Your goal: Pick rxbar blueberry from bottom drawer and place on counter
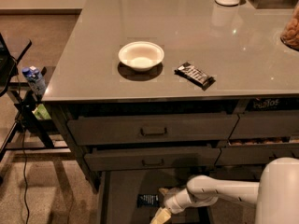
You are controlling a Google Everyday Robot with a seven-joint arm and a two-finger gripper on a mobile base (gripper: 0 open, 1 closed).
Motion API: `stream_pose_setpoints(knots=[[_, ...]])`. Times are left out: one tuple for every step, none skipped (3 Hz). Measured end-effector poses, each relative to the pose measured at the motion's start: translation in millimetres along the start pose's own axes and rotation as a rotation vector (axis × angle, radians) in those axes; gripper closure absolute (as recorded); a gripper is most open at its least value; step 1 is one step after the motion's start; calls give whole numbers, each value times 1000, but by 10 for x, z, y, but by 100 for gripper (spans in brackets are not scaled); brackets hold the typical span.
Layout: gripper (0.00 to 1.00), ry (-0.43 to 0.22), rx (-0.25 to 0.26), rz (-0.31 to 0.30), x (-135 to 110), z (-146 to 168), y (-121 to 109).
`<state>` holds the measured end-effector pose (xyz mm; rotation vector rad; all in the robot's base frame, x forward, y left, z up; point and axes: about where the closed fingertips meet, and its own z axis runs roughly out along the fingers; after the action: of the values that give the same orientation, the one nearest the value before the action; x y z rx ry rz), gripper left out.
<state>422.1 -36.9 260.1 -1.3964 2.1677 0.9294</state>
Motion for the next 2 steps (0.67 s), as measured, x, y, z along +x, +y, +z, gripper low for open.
stream_pose_setpoints(knots=[[0,-13,13,-11,-37,90,-10],[0,7,23,-45,-62,331,-135]])
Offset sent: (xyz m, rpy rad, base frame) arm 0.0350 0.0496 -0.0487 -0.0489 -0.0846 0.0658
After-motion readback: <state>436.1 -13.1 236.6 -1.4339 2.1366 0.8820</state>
